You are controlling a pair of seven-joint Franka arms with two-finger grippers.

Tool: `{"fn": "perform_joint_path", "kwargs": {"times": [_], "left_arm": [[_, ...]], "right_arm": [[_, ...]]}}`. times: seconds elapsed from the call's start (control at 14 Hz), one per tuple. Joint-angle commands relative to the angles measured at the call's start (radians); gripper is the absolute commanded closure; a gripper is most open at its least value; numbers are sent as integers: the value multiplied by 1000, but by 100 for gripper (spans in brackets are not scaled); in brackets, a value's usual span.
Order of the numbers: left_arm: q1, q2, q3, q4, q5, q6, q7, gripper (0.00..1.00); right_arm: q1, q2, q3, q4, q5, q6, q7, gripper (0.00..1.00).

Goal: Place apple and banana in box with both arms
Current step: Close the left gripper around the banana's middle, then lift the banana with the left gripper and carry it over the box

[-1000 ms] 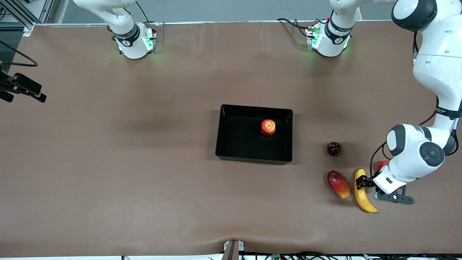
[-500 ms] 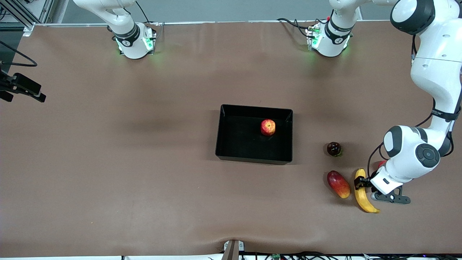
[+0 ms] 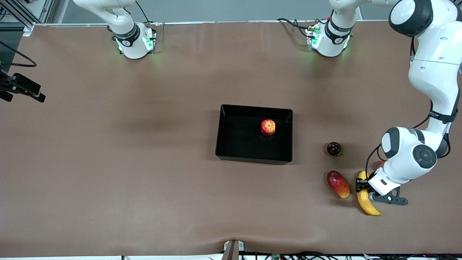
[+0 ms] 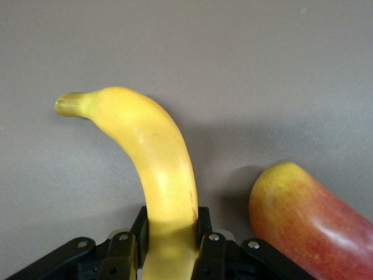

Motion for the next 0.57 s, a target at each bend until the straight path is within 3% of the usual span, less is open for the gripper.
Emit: {"fn": "perform_joint_path", "kwargs": {"times": [0.0, 0.5], "left_arm": [[-5, -79, -20, -8, 25, -79, 10, 100], [-1, -278, -249, -53, 5, -458, -85, 100]], "right_arm": [[-10, 2, 9, 13, -15, -13, 12, 0], [-10, 2, 9, 13, -10, -13, 12, 0]]}}
